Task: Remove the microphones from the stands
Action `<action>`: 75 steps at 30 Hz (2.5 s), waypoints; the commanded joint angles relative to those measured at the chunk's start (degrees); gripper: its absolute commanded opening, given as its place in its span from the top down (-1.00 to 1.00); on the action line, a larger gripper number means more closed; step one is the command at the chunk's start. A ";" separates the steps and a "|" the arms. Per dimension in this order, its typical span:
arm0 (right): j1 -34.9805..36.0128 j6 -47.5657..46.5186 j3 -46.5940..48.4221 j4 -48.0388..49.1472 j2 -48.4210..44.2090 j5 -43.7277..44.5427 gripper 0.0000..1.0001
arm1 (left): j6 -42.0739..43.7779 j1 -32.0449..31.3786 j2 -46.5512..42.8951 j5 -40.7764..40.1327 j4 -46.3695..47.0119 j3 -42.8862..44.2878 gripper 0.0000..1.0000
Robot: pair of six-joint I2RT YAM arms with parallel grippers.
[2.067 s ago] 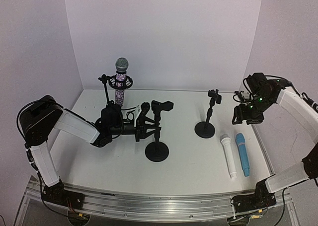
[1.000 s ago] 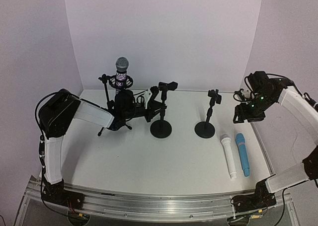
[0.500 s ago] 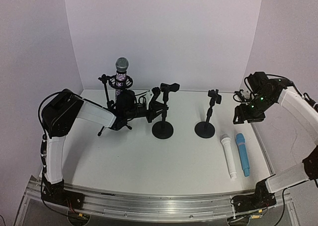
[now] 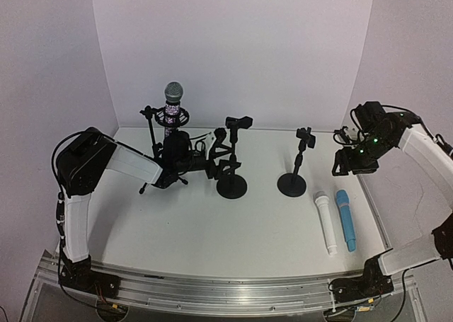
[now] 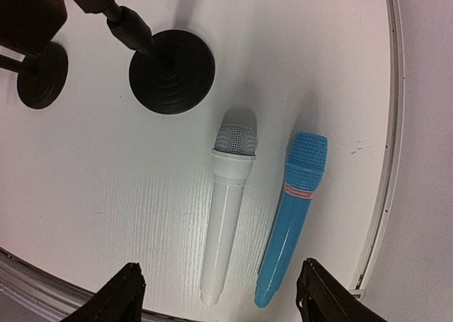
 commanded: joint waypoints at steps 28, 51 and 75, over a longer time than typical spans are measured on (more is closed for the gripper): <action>0.07 0.31 5.18 0.84 -1.81 -7.96 -0.40 | 13.70 7.86 -46.99 13.47 -30.68 -30.98 -0.48; 0.08 -0.38 5.22 6.90 -4.95 -14.75 -0.38 | 19.11 44.22 -39.76 26.98 -46.00 -11.95 0.05; 0.10 1.42 4.94 8.25 -4.47 -14.76 -0.37 | 8.32 34.58 -26.84 18.03 -30.34 -4.21 0.57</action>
